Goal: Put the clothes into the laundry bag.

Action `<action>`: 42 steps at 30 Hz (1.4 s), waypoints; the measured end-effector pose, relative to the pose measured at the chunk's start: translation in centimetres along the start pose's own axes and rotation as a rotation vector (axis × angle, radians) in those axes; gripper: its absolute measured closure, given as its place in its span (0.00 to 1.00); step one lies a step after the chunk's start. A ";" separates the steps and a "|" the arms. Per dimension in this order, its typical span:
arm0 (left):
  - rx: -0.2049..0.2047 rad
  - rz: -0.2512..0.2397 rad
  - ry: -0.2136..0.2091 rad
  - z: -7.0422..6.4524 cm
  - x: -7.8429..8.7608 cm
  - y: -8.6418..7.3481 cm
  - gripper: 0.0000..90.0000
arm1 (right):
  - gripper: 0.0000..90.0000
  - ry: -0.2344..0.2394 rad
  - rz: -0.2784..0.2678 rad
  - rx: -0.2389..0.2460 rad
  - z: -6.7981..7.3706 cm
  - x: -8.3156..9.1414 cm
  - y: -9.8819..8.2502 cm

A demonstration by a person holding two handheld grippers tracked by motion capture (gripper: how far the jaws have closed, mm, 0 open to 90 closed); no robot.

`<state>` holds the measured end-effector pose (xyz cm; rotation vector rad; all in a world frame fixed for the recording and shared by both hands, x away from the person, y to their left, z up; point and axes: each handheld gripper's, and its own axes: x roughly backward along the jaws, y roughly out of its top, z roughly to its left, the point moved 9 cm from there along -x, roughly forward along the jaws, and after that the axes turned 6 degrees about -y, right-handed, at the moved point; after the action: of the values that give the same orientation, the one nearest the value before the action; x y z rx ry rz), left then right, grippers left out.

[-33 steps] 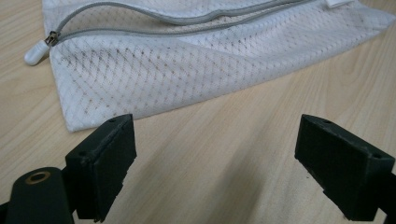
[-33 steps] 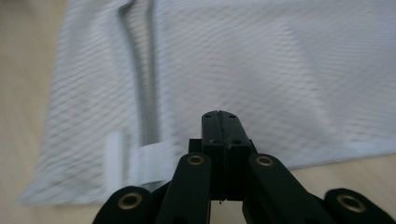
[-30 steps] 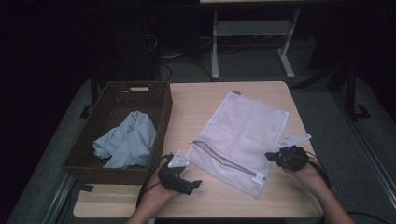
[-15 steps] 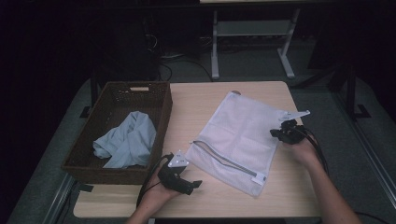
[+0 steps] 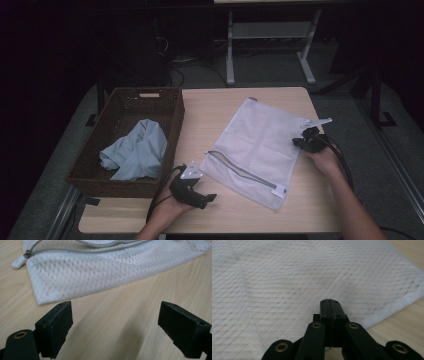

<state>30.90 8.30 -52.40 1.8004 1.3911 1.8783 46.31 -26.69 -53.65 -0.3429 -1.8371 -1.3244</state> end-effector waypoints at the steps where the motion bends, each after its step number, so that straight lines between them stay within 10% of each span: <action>1: 0.001 -0.001 0.000 0.0 0.0 0.0 0.13 | 0.99 -0.008 0.002 -0.004 -0.2 0.0 -0.1; 42: -0.001 0.002 0.004 0.1 0.1 0.0 0.13 | 0.99 -0.169 0.046 -0.135 -7.8 2.4 -4.0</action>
<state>30.99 8.45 -52.38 1.7992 1.3906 1.8847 45.92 -35.75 -53.67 -0.5811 -1.8700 -1.4278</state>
